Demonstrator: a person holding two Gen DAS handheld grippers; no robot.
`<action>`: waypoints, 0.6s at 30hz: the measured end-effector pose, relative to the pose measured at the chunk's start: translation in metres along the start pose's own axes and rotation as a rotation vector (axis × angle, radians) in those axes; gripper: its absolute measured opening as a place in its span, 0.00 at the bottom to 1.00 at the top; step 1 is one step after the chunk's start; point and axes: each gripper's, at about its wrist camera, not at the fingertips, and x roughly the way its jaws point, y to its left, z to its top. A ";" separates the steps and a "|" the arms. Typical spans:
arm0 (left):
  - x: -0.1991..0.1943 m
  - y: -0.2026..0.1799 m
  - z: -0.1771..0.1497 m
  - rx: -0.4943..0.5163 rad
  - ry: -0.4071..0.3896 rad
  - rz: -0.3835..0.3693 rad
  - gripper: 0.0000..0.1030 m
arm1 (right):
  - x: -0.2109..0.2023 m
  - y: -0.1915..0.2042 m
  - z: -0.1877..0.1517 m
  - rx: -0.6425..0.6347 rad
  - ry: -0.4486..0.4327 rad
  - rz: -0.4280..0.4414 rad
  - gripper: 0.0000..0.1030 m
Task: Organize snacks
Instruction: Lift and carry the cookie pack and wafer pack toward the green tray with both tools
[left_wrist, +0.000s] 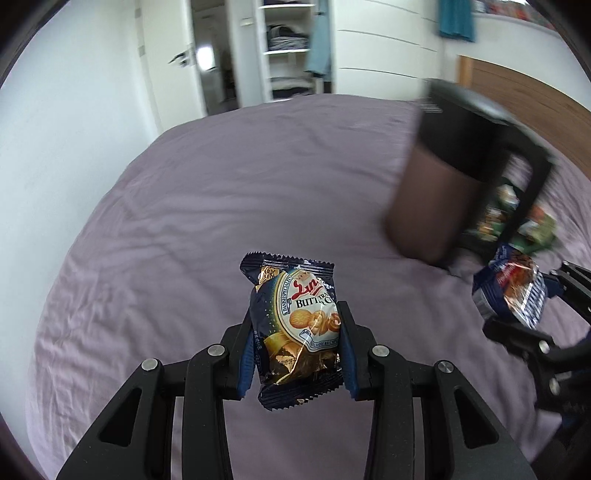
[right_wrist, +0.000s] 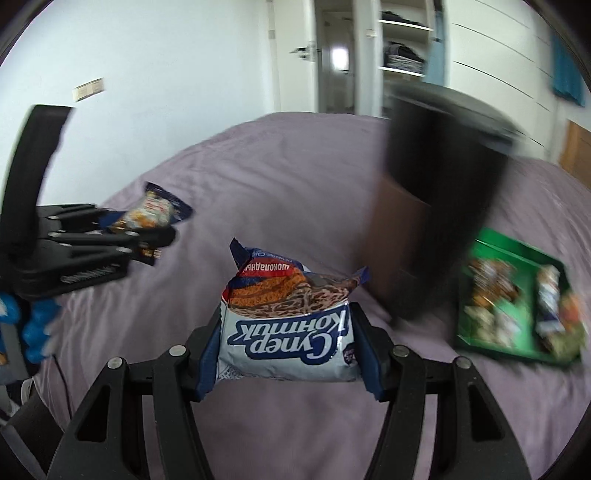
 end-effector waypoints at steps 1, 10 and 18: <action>-0.007 -0.013 0.002 0.018 -0.005 -0.019 0.32 | -0.009 -0.011 -0.006 0.016 -0.001 -0.026 0.75; -0.034 -0.122 0.020 0.138 -0.028 -0.190 0.32 | -0.071 -0.114 -0.041 0.127 -0.033 -0.234 0.75; -0.018 -0.218 0.041 0.240 -0.031 -0.310 0.32 | -0.073 -0.202 -0.038 0.180 -0.089 -0.343 0.75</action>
